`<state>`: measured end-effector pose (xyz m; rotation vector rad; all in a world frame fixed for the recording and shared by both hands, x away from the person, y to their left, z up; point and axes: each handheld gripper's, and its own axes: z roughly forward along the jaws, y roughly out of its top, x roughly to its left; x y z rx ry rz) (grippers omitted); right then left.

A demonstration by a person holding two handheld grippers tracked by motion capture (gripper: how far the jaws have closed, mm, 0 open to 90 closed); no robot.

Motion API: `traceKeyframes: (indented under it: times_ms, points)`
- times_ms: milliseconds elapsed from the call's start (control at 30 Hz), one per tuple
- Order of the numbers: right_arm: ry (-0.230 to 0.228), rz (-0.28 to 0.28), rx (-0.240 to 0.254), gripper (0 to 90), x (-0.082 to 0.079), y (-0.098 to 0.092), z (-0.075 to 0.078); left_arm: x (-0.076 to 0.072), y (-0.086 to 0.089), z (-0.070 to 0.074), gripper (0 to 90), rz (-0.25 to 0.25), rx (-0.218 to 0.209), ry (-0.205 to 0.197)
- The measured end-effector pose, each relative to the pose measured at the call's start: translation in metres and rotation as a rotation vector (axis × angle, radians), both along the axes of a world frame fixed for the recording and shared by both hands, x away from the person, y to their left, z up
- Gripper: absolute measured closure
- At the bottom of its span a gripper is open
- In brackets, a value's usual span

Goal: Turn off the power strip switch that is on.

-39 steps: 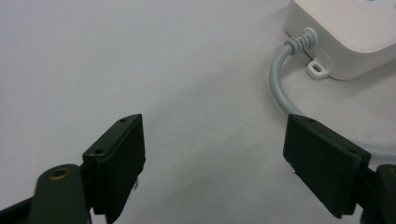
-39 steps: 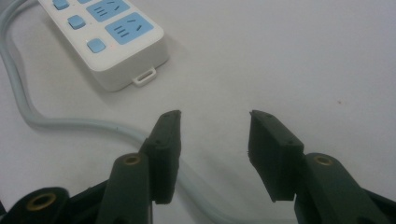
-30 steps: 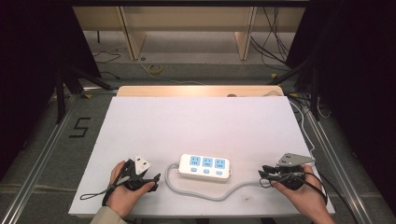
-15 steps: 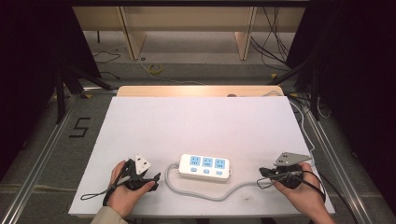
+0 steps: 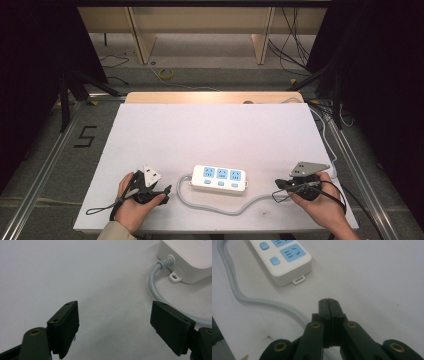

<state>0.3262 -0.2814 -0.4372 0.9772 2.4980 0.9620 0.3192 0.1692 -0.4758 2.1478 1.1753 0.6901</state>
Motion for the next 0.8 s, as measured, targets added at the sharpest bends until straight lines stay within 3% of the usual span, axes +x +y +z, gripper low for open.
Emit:
traceKeyframes:
  times_ms: [800]
  points:
    - [-0.002,0.038,-0.020,90.0,0.004,0.014,0.004,0.000,0.000,0.000,22.8,-0.001,0.002,-0.001]
